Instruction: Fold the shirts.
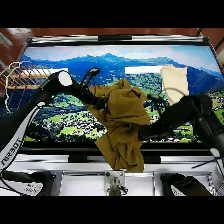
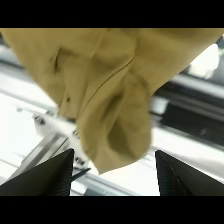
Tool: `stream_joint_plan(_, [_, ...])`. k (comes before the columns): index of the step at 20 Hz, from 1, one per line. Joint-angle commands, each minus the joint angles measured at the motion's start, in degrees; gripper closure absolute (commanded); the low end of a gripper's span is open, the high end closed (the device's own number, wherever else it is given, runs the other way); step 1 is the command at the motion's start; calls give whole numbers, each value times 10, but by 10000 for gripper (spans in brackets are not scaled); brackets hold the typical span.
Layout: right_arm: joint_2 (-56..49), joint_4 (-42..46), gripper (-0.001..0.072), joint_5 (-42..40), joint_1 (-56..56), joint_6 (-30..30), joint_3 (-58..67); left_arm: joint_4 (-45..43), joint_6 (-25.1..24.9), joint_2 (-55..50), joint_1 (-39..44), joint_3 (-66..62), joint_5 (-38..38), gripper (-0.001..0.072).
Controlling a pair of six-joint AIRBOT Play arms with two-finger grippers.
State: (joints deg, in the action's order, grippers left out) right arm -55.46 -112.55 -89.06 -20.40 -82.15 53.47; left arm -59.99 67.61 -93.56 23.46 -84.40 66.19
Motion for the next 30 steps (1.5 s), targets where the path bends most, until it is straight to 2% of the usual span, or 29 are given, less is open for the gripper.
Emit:
stream_joint_plan(1, [23,-70,80,65,-36,-9,-124,0,-20,-41,-3,0,2,-13])
stream_joint_plan(5, [-26,-31,80,82,-92,-27,-134,41,-21,-63,8,0,-38,-13])
stream_joint_plan(7, [-42,-31,80,90,-92,-30,-134,70,-25,-75,13,0,-74,-13])
stream_joint_plan(11, [-77,-56,80,90,-98,-81,-134,104,-24,-87,20,0,-118,-7])
stream_joint_plan(12, [-87,-34,80,92,-108,-86,-134,108,-25,-87,21,0,-123,80])
stream_joint_plan(13, [-98,-17,95,96,-119,-85,-134,109,-25,-87,21,0,-125,366])
stream_joint_plan(14, [-112,-10,186,98,-129,-86,-134,110,-24,-87,20,0,-127,597])
stream_joint_plan(15, [-123,-4,348,101,-137,-86,-134,112,-25,-87,20,0,-127,654])
stream_joint_plan(16, [-132,-1,557,103,-142,-85,-134,117,-25,-87,20,0,-124,654])
stream_joint_plan(17, [-133,-2,617,103,-142,-86,-133,124,-25,-87,19,-1,-119,656])
stream_joint_plan(19, [-123,28,619,91,-141,-93,-118,125,-25,-83,18,-11,-110,657])
stream_joint_plan(21, [-93,95,625,78,-141,-102,-80,125,-26,-70,14,-37,-108,658])
stream_joint_plan(25, [-35,208,627,86,-141,-98,-8,125,-29,-57,5,-117,-92,654])
stream_joint_plan(26, [-35,207,626,86,-141,-98,-6,125,-29,-59,5,-126,-92,614])
stream_joint_plan(27, [-39,200,627,85,-141,-98,-6,125,-29,-60,5,-127,-92,386])
stream_joint_plan(28, [-43,195,626,83,-141,-98,-6,125,-28,-63,5,-127,-91,109])
stream_joint_plan(29, [-45,194,627,83,-141,-94,-6,125,-24,-66,5,-127,-91,-13])
stream_joint_plan(30, [-45,195,626,86,-141,-91,-6,125,-24,-71,5,-127,-91,-13])
